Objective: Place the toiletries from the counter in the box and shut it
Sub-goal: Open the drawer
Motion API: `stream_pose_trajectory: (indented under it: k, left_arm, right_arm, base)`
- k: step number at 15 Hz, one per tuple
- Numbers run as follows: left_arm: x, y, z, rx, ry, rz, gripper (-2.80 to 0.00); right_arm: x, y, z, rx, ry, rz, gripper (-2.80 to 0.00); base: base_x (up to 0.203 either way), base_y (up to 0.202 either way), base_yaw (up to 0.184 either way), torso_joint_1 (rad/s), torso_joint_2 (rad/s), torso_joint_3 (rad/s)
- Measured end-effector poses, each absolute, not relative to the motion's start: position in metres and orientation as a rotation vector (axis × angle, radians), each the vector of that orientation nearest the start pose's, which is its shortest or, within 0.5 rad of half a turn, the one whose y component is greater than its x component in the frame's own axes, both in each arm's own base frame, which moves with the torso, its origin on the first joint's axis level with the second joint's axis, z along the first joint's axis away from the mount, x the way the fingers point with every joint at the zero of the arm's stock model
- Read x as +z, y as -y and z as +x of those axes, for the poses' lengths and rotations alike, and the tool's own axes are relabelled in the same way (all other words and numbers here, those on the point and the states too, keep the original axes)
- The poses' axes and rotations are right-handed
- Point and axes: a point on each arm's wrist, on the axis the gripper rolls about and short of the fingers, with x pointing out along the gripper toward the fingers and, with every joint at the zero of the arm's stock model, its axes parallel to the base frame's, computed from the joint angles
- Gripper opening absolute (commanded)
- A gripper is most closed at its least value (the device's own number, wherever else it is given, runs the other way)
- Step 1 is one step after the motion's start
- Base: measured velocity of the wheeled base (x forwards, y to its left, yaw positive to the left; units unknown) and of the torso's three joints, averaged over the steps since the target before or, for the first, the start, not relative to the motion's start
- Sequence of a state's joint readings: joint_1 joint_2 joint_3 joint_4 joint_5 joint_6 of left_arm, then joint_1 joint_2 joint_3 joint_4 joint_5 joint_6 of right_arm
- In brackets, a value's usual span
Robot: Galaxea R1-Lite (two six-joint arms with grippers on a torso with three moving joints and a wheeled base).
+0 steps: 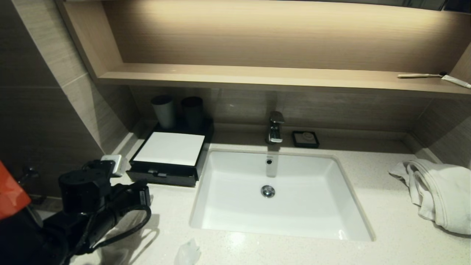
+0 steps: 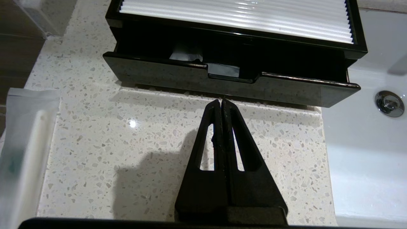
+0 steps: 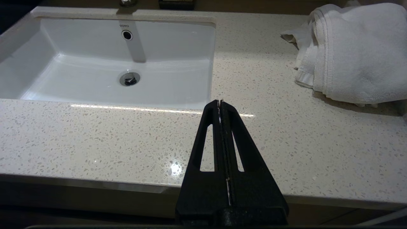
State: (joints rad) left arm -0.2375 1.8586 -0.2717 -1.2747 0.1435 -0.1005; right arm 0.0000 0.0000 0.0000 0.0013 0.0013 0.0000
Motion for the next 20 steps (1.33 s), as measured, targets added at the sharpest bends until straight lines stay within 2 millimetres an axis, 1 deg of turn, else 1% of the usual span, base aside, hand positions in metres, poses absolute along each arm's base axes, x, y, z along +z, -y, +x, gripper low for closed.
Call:
stream_pose_trajectory:
  k: [11, 20]
  left_arm:
    - [0.064, 0.062, 0.264, -0.084, -0.322, -0.04, -2.8]
    - [0.063, 0.065, 0.275, -0.086, -0.306, -0.04, -2.8]
  right_arm:
    - [0.075, 0.0, -0.023, 0.002, -0.002, 0.0, -2.8]
    - [0.075, 0.0, -0.023, 0.001, -0.002, 0.0, -2.8]
  base:
    - [0.0, 0.0, 0.0, 0.0, 0.0, 0.0]
    - [0.0, 0.0, 0.0, 0.0, 0.0, 0.0]
